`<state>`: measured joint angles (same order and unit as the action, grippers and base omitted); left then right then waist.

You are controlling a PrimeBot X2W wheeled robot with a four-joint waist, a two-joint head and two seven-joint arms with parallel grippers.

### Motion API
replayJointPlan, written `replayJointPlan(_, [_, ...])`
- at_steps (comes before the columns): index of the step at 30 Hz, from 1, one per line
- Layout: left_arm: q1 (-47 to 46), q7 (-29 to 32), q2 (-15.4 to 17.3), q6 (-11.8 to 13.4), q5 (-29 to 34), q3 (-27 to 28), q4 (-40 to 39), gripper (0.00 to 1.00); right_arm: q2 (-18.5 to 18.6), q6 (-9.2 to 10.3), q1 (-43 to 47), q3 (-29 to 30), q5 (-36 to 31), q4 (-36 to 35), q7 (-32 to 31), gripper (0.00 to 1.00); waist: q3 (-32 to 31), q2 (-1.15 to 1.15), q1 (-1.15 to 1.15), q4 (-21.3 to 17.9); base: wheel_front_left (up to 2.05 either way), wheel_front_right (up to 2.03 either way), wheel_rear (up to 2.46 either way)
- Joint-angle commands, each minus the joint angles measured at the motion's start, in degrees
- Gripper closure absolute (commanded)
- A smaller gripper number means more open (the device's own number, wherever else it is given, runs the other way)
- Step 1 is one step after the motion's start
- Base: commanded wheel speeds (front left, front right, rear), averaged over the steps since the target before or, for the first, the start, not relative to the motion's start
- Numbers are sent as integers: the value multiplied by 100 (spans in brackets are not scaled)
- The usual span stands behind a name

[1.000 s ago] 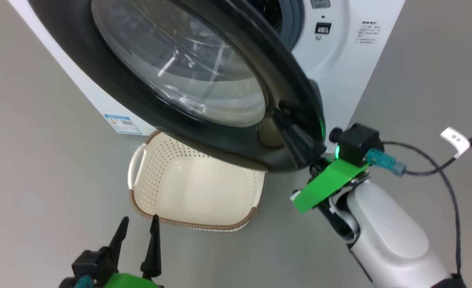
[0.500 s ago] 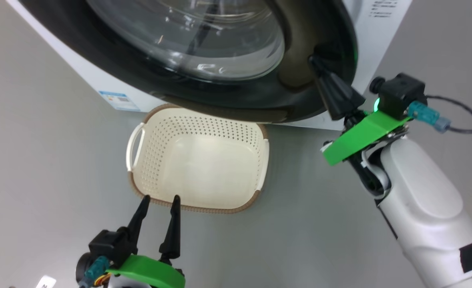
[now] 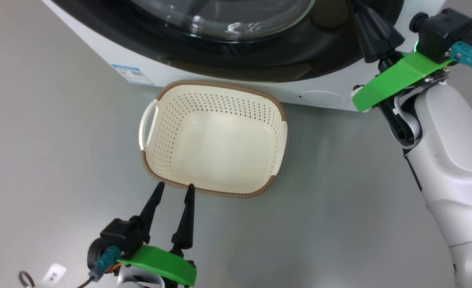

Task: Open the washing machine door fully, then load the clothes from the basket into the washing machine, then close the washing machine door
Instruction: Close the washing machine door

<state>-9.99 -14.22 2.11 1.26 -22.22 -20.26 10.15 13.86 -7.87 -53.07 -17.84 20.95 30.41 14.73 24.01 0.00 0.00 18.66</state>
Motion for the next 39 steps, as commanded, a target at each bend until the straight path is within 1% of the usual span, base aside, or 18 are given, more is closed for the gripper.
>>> replayJointPlan(1, [-94, -78, 76, 30, -44, 145, -151, 0, -27, 38, -149, 75, -46, -79, 27, 100, 44, 0, 0, 38, 0, 0, 0])
replayJointPlan(8, [-94, -78, 76, 85, -112, 72, -92, 0, -65, 38, -166, 321, -277, -12, 27, 100, -64, 0, 0, -7, 0, 0, 0])
replayJointPlan(16, [5, -78, 76, 53, -77, 316, 99, 0, -273, 38, 509, 179, -283, -343, 27, 100, -440, 0, 0, -309, 0, 0, 0])
replayJointPlan(17, [20, -78, 76, 48, -60, 374, 108, 0, -292, 38, 625, 186, -282, -416, 27, 84, -507, 0, 0, -351, 0, 0, 0])
replayJointPlan(18, [48, -78, 76, 35, -56, 428, 138, 0, -311, 38, 748, 181, -286, -493, 27, 76, -579, 0, 0, -398, 0, 0, 0])
replayJointPlan(19, [75, -78, 76, 16, -67, 486, 161, 0, -318, 38, 875, 165, -316, -574, 27, 60, -652, 0, 0, -446, 0, 0, 0])
replayJointPlan(20, [105, -78, 76, -18, -85, 539, 185, 0, -336, 38, 1010, 174, -334, -657, 27, 51, -731, 0, 0, -496, 0, 0, 0])
replayJointPlan(21, [133, -78, 76, -37, -87, 589, 214, 0, -358, 38, 1153, 183, -336, -736, 27, 16, -815, 0, 0, -544, 0, 0, 0])
replayJointPlan(22, [159, -78, 76, -58, -86, 630, 242, 0, -363, 38, 1303, 180, -340, -813, 27, 0, -903, 0, 0, -587, 0, 0, 0])
replayJointPlan(27, [265, -78, 76, -113, -49, 739, 328, 0, -291, 38, 2019, 319, -506, -1256, 27, 0, -1302, 0, 0, -764, 0, 0, 0])
replayJointPlan(32, [422, -78, 76, -104, -29, 835, 368, 0, -304, 38, 2843, 646, -692, -1814, 27, 0, -1668, 0, 0, -968, 0, 0, 0])
replayJointPlan(36, [591, -78, 76, -108, 7, 945, 390, 0, -381, 38, 3522, 914, -840, -2203, 27, 0, -1927, 0, 0, -1147, 0, 0, 0])
replayJointPlan(39, [718, -78, 76, -91, 19, 1034, 386, 0, -518, 38, 4032, 1144, -805, -2429, 27, 0, -2089, 0, 0, -1270, 0, 0, 0])
